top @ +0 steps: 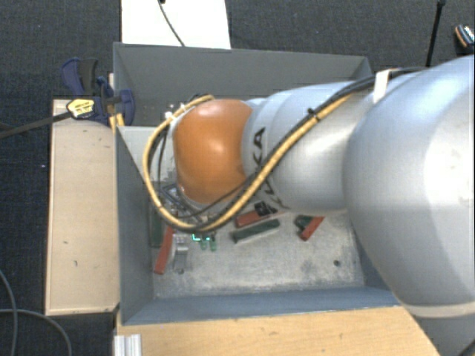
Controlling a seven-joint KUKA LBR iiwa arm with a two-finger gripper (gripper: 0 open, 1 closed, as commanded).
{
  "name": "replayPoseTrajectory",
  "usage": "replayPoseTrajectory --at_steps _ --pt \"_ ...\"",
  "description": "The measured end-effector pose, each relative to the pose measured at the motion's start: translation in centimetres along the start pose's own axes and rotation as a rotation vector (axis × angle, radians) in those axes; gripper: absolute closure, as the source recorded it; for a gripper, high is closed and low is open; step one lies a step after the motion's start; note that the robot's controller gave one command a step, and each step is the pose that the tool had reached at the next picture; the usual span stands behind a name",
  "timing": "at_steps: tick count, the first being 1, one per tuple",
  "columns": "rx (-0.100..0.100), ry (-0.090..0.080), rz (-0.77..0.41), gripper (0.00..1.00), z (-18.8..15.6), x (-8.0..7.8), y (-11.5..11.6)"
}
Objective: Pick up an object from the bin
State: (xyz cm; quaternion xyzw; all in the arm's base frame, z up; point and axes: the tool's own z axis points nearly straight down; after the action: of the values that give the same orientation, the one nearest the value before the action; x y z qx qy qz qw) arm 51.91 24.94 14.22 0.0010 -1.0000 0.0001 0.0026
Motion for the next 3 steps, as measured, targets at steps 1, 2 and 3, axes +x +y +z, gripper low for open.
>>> replayPoseTrajectory --at_steps 1,2,3 --pt "0.0 -0.005 -0.1 0.0 -1.2 0.8 0.6" --pt "0.001 -0.007 -0.303 0.0 7.3 -5.1 -4.0" --pt "-0.003 -0.015 -0.144 0.0 -1.2 -7.0 -3.1"
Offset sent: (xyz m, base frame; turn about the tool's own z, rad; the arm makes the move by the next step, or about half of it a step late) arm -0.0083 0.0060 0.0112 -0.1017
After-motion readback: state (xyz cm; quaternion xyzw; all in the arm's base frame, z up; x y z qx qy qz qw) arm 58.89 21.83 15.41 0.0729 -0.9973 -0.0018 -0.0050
